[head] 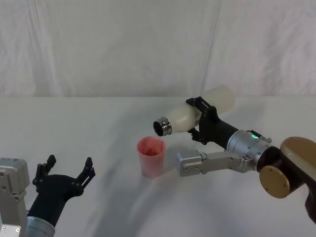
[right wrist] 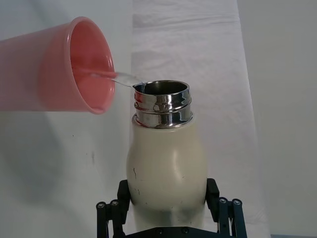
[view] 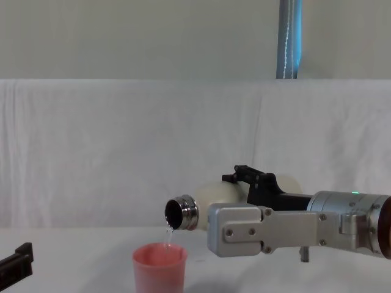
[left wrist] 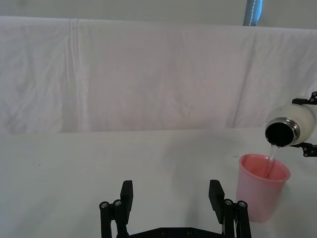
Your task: Grasp the thermos with one hand and pour water into the cup lid.
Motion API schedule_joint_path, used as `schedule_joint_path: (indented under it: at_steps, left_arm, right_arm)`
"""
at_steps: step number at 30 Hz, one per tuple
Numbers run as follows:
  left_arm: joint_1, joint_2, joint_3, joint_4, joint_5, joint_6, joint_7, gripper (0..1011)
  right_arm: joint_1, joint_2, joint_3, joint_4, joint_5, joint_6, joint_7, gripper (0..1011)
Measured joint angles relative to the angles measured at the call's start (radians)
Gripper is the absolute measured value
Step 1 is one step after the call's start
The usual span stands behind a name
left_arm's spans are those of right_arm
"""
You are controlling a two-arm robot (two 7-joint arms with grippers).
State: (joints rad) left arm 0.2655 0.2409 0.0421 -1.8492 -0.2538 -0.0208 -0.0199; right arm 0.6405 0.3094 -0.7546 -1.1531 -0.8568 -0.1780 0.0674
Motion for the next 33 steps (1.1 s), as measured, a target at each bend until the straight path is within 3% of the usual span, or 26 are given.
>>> schedule_joint_path:
  at_steps: [33]
  left_arm:
    - [0.0, 0.0, 0.0, 0.0, 0.0, 0.0, 0.0, 1001]
  right_arm:
    - [0.01, -0.001, -0.004, 0.015, -0.004, -0.004, -0.007, 952]
